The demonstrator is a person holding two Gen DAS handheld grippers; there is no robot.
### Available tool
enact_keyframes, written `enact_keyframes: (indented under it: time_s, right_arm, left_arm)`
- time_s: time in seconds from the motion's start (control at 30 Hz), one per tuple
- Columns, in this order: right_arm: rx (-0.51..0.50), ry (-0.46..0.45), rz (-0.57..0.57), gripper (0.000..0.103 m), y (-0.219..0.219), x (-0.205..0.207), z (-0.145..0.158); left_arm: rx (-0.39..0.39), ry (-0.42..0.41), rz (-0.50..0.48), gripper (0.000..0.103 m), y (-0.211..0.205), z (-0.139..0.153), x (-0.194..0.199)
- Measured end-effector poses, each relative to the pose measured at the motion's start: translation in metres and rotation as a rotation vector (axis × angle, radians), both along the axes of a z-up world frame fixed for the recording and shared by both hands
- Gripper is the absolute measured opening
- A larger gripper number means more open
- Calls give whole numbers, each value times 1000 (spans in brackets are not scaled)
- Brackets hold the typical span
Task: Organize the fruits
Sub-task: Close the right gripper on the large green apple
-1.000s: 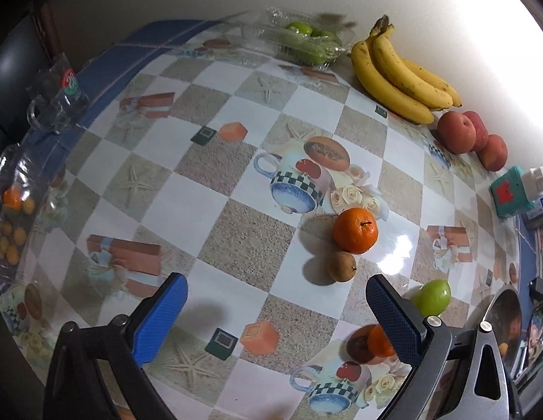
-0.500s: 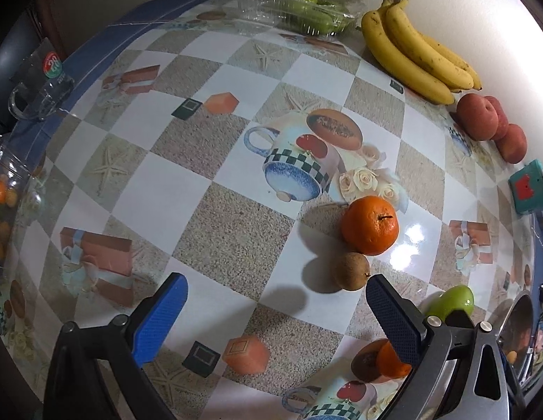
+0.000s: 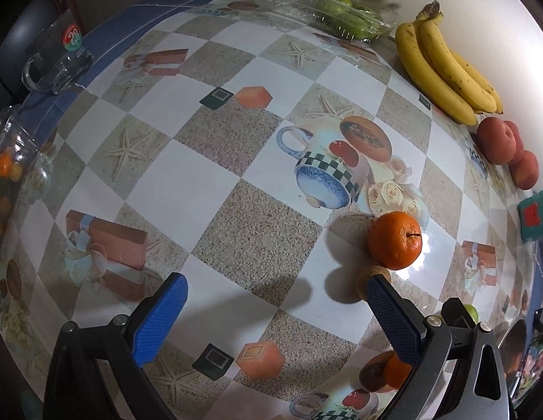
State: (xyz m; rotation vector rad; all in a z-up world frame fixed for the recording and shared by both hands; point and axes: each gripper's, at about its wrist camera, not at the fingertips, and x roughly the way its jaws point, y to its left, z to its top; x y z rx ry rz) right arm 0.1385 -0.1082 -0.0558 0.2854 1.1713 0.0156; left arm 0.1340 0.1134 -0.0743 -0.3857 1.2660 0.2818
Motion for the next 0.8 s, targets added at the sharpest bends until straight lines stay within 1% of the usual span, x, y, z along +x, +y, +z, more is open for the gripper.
enact_keyframes:
  time_s: [0.1, 0.17, 0.23, 0.4, 0.53, 0.67, 0.8]
  right_arm:
    - [-4, 4, 2, 48, 1, 0, -1]
    - [3, 8, 0, 45, 1, 1, -2]
    - [18, 15, -5, 45, 0, 0, -5]
    - [13, 16, -10, 44, 1, -2, -4]
    - [14, 15, -8, 43, 0, -5, -2]
    - [23, 9, -12, 43, -5, -11, 3]
    - [22, 3, -7, 43, -7, -19, 9]
  left_arm:
    - [-10, 2, -2, 103, 2, -1, -1]
    - [-13, 3, -2, 103, 1, 0, -2]
    - [-14, 4, -3, 103, 0, 1, -2]
    - [-30, -3, -10, 103, -3, 5, -1]
    - [-44, -16, -17, 103, -7, 14, -4]
    - [-23, -38, -46, 103, -13, 23, -7]
    - [-34, -43, -80, 103, -23, 25, -8]
